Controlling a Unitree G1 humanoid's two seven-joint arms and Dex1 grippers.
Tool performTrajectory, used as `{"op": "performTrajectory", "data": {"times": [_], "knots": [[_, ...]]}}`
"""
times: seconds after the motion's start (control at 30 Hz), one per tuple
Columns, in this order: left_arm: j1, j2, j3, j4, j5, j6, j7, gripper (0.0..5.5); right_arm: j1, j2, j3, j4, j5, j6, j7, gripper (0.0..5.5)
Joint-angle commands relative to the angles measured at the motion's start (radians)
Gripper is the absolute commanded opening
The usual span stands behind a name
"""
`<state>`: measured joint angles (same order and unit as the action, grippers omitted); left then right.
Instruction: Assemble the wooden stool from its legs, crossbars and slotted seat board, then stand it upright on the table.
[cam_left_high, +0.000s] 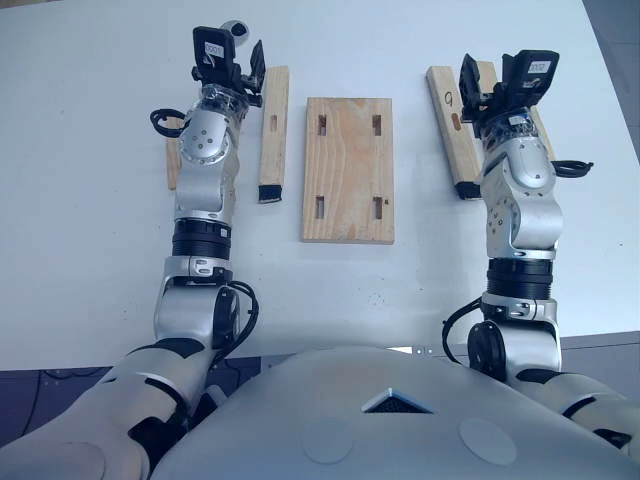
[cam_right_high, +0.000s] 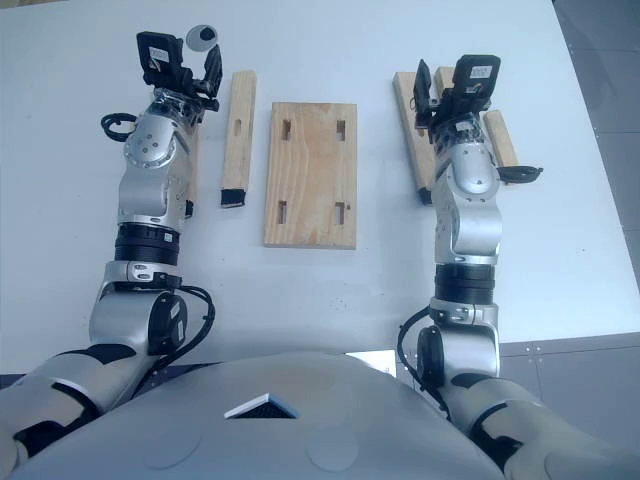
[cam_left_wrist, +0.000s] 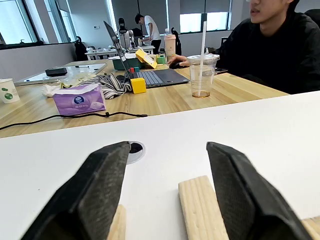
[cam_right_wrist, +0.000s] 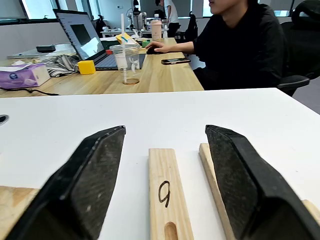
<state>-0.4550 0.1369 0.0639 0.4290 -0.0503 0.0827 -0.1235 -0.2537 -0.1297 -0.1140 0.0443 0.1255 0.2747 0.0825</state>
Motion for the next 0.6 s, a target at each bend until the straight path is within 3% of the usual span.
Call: {"op": "performTrajectory", "data": {"times": [0.03, 0.6], "knots": [[-0.005, -0.007, -0.004, -0.011, -0.013, 0.018, -0.019, 2.8, -0.014, -0.002, -0.001, 0.004, 0.0, 0.016, -0.002, 2.94], [0.031, -0.04, -0.03, -0.064, -0.024, 0.029, -0.046, 2.8, -0.005, 0.012, 0.012, -0.004, 0.002, 0.013, 0.003, 2.94]]}}
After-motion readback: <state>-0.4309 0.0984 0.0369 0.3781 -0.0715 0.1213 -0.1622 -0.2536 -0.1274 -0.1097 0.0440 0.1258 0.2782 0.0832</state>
